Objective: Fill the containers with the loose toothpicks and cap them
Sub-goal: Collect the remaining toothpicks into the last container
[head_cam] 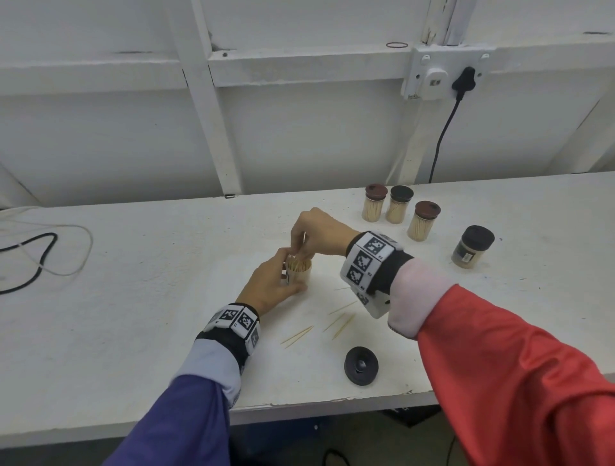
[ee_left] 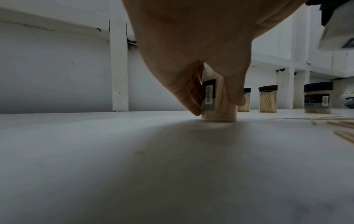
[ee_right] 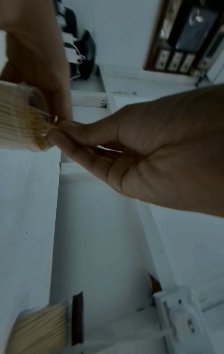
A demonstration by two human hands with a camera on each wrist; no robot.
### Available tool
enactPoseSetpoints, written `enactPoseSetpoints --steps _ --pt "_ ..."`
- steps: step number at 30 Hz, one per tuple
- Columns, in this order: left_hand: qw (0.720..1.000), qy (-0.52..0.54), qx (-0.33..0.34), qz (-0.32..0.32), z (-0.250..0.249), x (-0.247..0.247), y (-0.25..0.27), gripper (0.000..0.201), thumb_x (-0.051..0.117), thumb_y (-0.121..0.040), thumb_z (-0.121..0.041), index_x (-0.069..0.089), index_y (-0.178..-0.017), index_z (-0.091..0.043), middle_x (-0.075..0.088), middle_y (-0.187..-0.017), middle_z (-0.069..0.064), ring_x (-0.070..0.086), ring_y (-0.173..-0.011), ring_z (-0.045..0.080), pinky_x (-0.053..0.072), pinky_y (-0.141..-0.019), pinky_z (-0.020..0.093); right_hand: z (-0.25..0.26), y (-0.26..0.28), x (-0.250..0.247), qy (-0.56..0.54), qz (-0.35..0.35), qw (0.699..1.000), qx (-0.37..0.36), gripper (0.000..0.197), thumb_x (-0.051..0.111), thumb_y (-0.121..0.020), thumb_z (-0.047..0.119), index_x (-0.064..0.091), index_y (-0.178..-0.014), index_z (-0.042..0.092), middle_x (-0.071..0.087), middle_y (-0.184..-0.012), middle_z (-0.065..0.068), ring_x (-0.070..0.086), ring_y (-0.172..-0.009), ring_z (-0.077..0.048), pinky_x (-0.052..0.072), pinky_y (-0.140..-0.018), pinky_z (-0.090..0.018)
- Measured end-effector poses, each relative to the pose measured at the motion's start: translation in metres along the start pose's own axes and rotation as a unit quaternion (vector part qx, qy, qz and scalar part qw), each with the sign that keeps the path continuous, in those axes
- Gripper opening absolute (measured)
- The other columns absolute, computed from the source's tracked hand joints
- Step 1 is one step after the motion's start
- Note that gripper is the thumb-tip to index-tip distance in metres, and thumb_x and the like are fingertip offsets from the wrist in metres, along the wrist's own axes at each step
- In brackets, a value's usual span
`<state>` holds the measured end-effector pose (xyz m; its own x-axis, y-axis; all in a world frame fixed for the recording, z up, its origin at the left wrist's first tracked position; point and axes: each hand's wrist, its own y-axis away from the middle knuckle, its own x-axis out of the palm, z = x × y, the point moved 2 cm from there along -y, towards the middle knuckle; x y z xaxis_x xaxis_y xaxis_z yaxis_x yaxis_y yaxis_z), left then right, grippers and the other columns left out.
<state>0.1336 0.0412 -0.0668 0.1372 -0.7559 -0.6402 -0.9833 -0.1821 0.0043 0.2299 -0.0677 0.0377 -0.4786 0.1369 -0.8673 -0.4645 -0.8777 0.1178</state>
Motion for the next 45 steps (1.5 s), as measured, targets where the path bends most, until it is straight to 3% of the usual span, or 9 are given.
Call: enactPoseSetpoints --steps 4,9,12,15,21,24,32,37,45 --pt "1.000 -0.005 -0.007 -0.003 0.003 0.001 -0.002 0.060 0.080 -0.078 -0.025 0.045 -0.127 -0.022 0.060 -0.113 -0.007 0.064 -0.097 0.015 0.053 -0.088 0.033 0.004 -0.001 0.016 0.088 -0.007 0.996 -0.018 0.013 0.075 -0.074 0.005 0.077 -0.084 0.014 0.071 -0.082 -0.002 0.061 -0.072 -0.016 0.043 -0.061 -0.023" --pt "1.000 0.009 0.003 -0.006 0.007 0.002 -0.002 0.078 0.080 -0.073 -0.037 0.037 -0.138 -0.032 0.061 -0.117 -0.008 0.062 -0.104 0.014 0.053 -0.092 0.041 -0.003 0.006 0.013 0.051 -0.031 0.998 -0.029 0.013 0.069 -0.086 0.023 0.075 -0.097 0.020 0.070 -0.093 0.006 0.058 -0.081 -0.010 0.045 -0.068 -0.028" --pt "0.999 -0.011 0.031 -0.028 0.002 -0.001 0.002 0.079 0.069 -0.071 -0.060 0.035 -0.139 -0.040 0.051 -0.130 -0.020 0.053 -0.116 0.003 0.047 -0.097 0.034 -0.020 0.016 0.003 0.007 -0.113 0.993 -0.022 0.016 0.064 -0.092 0.032 0.070 -0.104 0.024 0.066 -0.098 0.012 0.058 -0.080 -0.007 0.044 -0.070 -0.027" --pt "0.994 -0.025 0.096 -0.049 -0.009 -0.006 0.009 0.061 0.061 -0.090 -0.052 0.034 -0.143 -0.044 0.041 -0.139 -0.025 0.043 -0.124 -0.005 0.038 -0.097 0.021 -0.045 0.031 0.001 -0.029 -0.135 0.990 0.012 0.016 0.063 -0.093 0.028 0.067 -0.106 0.022 0.065 -0.096 0.010 0.059 -0.080 -0.009 0.047 -0.073 -0.030" --pt "0.985 -0.077 0.144 -0.055 -0.009 -0.006 0.008 0.033 0.043 -0.097 -0.051 0.058 -0.125 -0.043 0.051 -0.127 -0.025 0.044 -0.119 -0.008 0.040 -0.092 0.019 -0.073 0.071 0.036 0.072 0.131 0.986 0.069 0.066 0.079 -0.073 0.049 0.057 -0.129 0.023 0.051 -0.126 0.005 0.047 -0.109 -0.012 0.042 -0.091 -0.031" --pt "0.985 -0.071 0.143 -0.066 -0.008 -0.005 0.007 0.031 0.047 -0.097 -0.049 0.063 -0.120 -0.035 0.055 -0.126 -0.021 0.047 -0.117 -0.007 0.039 -0.092 0.016 -0.071 0.083 0.056 0.105 0.169 0.979 0.051 0.083 0.084 -0.065 0.049 0.049 -0.135 0.021 0.038 -0.133 0.005 0.036 -0.120 -0.015 0.040 -0.098 -0.035" --pt "0.992 -0.035 0.106 -0.067 -0.004 -0.005 0.007 0.041 0.049 -0.090 -0.059 0.057 -0.120 -0.034 0.059 -0.118 -0.022 0.055 -0.108 -0.003 0.048 -0.092 0.028 -0.066 0.080 0.067 0.077 0.115 0.990 0.001 0.026 0.076 -0.077 0.011 0.075 -0.103 0.010 0.068 -0.101 -0.005 0.062 -0.092 -0.021 0.042 -0.072 -0.024" --pt "0.992 -0.027 0.098 -0.069 -0.002 -0.005 0.007 0.042 0.049 -0.088 -0.061 0.057 -0.119 -0.034 0.059 -0.117 -0.021 0.055 -0.108 -0.002 0.050 -0.092 0.034 -0.062 0.082 0.066 0.119 0.121 0.985 -0.011 0.014 0.068 -0.082 0.010 0.077 -0.092 0.012 0.071 -0.095 -0.005 0.064 -0.086 -0.024 0.051 -0.075 -0.031" --pt "0.997 0.031 0.048 -0.053 0.002 -0.004 0.006 0.057 0.059 -0.082 -0.061 0.048 -0.132 -0.036 0.057 -0.124 -0.023 0.055 -0.113 -0.001 0.051 -0.095 0.037 -0.062 0.081 0.069 0.210 0.109 0.971 -0.031 0.006 0.055 -0.083 0.019 0.059 -0.087 0.015 0.060 -0.097 -0.002 0.056 -0.081 -0.025 0.031 -0.064 -0.027"
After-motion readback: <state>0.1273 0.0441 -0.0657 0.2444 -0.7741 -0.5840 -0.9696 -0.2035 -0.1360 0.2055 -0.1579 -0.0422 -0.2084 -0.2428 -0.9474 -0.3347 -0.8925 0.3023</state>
